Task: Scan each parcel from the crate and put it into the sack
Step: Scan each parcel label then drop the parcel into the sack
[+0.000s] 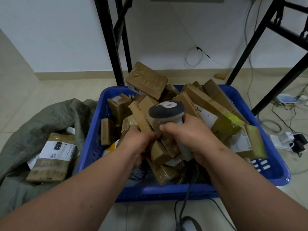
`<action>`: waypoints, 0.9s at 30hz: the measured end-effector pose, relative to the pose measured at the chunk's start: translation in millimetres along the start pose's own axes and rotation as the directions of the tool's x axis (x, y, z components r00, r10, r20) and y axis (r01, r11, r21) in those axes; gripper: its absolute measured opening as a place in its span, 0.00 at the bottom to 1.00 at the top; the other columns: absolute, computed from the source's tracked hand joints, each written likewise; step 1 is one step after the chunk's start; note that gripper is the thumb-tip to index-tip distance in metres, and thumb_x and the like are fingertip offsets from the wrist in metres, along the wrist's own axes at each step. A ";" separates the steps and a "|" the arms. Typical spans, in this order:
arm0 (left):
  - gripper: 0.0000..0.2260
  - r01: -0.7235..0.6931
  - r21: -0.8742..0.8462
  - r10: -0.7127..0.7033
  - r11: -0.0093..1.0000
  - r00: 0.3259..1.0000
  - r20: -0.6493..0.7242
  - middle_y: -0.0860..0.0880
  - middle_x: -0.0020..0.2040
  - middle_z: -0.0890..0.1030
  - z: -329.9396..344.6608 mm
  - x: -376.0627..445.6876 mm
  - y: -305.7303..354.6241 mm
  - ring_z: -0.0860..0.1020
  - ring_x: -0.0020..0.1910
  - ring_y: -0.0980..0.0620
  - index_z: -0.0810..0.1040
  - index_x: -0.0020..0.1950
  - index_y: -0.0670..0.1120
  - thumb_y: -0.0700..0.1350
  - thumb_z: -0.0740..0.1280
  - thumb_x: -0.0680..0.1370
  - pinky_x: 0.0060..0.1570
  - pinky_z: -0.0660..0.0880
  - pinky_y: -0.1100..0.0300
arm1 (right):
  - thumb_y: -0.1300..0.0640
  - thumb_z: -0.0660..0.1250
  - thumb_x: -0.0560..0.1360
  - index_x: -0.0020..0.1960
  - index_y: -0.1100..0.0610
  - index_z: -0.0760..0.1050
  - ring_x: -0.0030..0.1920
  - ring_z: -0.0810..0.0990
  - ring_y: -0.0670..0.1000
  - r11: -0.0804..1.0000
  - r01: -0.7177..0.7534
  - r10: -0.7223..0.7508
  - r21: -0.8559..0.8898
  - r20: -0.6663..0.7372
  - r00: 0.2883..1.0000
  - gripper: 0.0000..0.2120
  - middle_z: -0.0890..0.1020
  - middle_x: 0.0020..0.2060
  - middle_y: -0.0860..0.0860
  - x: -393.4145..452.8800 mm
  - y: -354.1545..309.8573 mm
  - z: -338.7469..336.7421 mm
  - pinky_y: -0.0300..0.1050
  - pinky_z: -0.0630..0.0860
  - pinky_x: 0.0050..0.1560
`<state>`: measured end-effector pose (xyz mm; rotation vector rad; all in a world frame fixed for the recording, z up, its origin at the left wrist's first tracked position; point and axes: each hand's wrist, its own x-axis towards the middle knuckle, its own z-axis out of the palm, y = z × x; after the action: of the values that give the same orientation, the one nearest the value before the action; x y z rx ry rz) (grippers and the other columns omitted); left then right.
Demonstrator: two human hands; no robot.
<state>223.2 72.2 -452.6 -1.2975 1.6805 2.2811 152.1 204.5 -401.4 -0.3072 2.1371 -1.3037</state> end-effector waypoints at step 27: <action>0.16 -0.152 -0.288 0.218 0.946 0.953 0.213 0.45 0.55 0.84 -133.9 -75.2 56.2 0.83 0.50 0.47 0.78 0.65 0.49 0.37 0.56 0.83 0.45 0.81 0.49 | 0.61 0.71 0.73 0.56 0.58 0.77 0.42 0.85 0.54 0.718 0.100 -0.116 0.689 -0.024 0.993 0.12 0.85 0.42 0.56 -34.9 -58.5 47.0 0.51 0.82 0.41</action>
<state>325.8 -26.0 -371.5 -0.8722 1.5120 2.7254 201.4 158.9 -353.1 -0.1233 1.4697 -2.0450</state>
